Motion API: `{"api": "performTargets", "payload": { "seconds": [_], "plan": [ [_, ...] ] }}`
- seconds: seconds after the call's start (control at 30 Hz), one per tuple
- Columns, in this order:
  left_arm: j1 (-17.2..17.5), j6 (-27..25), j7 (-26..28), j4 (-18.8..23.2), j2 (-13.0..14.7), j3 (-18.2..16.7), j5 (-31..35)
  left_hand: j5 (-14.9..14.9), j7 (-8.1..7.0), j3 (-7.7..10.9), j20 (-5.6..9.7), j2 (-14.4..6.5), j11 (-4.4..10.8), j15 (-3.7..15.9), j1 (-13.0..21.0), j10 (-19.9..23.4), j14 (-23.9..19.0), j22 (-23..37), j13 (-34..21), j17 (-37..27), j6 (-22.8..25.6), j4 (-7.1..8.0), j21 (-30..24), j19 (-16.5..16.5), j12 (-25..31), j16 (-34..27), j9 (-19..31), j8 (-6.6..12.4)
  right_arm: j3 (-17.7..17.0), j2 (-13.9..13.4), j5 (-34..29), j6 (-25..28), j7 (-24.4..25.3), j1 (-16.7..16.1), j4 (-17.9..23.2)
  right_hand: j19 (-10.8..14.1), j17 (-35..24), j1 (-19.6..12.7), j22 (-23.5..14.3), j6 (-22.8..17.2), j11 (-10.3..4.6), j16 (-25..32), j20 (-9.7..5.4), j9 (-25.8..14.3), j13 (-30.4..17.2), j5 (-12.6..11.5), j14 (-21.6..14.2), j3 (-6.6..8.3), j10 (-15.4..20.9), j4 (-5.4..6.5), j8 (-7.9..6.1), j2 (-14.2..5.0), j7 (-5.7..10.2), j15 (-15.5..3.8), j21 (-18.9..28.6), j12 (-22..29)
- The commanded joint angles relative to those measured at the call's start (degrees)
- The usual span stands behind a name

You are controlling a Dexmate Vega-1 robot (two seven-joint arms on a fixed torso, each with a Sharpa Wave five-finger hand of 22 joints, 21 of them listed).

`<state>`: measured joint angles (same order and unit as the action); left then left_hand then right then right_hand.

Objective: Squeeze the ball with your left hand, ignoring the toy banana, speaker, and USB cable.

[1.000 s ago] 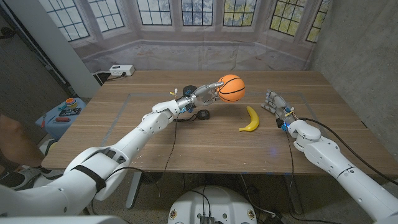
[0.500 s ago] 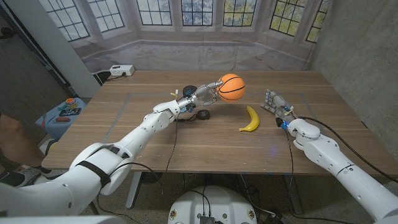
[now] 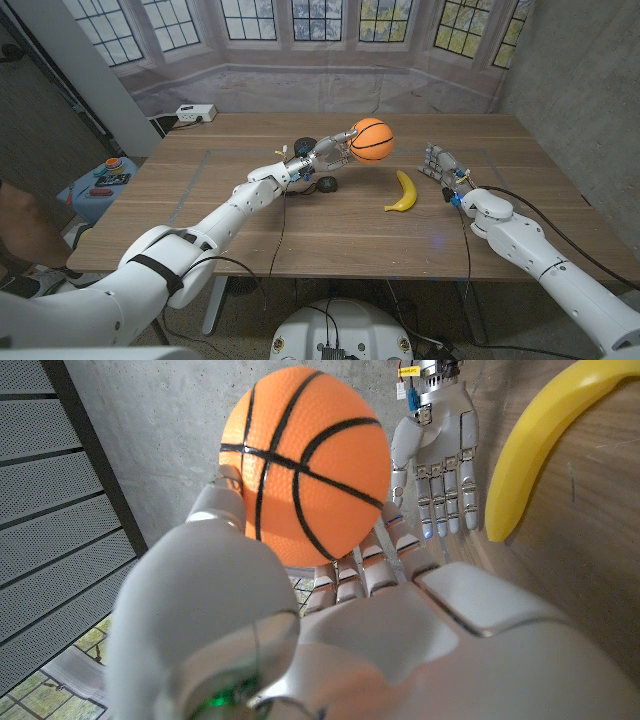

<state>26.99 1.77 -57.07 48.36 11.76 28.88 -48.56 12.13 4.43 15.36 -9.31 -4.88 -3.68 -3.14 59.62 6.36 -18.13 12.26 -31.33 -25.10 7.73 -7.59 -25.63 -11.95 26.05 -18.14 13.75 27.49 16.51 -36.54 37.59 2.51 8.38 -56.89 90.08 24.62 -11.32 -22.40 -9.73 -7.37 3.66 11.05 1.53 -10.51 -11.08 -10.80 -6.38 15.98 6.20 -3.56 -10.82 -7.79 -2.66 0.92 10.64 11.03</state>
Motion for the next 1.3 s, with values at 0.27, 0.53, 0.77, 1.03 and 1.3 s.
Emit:
{"api": "performTargets", "payload": {
  "seconds": [0.27,0.53,0.77,1.03,1.3],
  "plan": [
    [1.62,-1.45,1.73,1.15,-0.27,-1.51,-1.11,0.02,0.05,1.09,0.78,-0.74,0.64,1.04,0.99,2.66,-2.85,-0.03,-0.07,-0.23,2.88,-1.03,-1.28,-2.12,0.47,-1.35,-0.05,0.21,0.77,0.26,-0.21,0.45,-0.63,1.0,-0.81,0.01,-0.21,0.5,-0.15,-0.4,0.06,0.61,0.41,-0.25,-0.13,0.07,-0.33,0.13,0.01,-0.29,-0.25,0.08,-0.16,0.03,0.54,0.21],
    [3.69,-2.97,4.93,4.52,0.35,-2.29,-2.17,-0.04,0.03,1.24,1.62,-0.92,1.83,2.46,2.22,5.7,-5.54,0.04,-0.26,-0.94,6.28,-1.62,-2.31,-3.9,1.61,-3.18,0.04,1.02,0.8,0.13,-0.22,0.31,-0.79,0.8,-0.7,-0.01,-0.22,0.57,-0.15,-0.4,0.02,0.61,0.48,-0.25,-0.13,0.08,-0.29,0.16,-0.06,-0.32,-0.25,0.07,-0.15,0.03,0.52,0.19],
    [7.44,-5.65,13.11,12.19,2.48,-3.14,-2.89,0.18,-1.19,1.8,3.46,-0.28,4.89,6.06,7.12,13.05,-11.69,0.33,-1.09,-2.86,14.3,-2.75,-5.33,-9.02,4.44,-7.79,0.91,3.63,0.93,0.13,-0.23,0.31,-0.89,0.72,-0.56,0.0,-0.24,0.68,-0.15,-0.43,0.09,0.62,0.49,-0.25,-0.13,0.08,-0.28,0.16,-0.04,-0.31,-0.27,0.06,-0.15,0.06,0.52,0.2],
    [9.16,-7.36,16.99,15.64,4.07,-3.5,-4.09,0.25,-2.14,1.29,4.48,0.75,6.56,8.17,9.48,17.71,-15.69,0.53,-1.89,-4.46,19.32,-2.38,-7.57,-12.39,6.26,-11.08,1.77,5.6,1.42,0.44,-0.38,0.46,-1.05,1.14,-0.75,0.01,-0.24,0.73,-0.16,-0.42,0.05,0.64,0.53,-0.25,-0.13,0.08,-0.32,0.2,-0.02,-0.34,-0.26,0.05,-0.08,0.04,0.52,0.21],
    [10.41,-7.9,19.42,17.78,5.1,-3.9,-5.06,0.53,-2.7,1.5,5.17,0.56,7.74,9.91,11.82,21.17,-18.93,0.73,-2.71,-5.66,22.73,-2.36,-9.39,-14.61,7.55,-13.45,2.72,7.32,1.92,0.66,-0.71,0.82,-0.87,1.57,-0.59,0.01,-0.24,0.78,-0.16,-0.38,0.02,0.62,0.59,-0.25,-0.13,0.08,-0.28,0.24,-0.04,-0.38,-0.25,0.04,-0.1,0.01,0.51,0.2]
  ]
}}
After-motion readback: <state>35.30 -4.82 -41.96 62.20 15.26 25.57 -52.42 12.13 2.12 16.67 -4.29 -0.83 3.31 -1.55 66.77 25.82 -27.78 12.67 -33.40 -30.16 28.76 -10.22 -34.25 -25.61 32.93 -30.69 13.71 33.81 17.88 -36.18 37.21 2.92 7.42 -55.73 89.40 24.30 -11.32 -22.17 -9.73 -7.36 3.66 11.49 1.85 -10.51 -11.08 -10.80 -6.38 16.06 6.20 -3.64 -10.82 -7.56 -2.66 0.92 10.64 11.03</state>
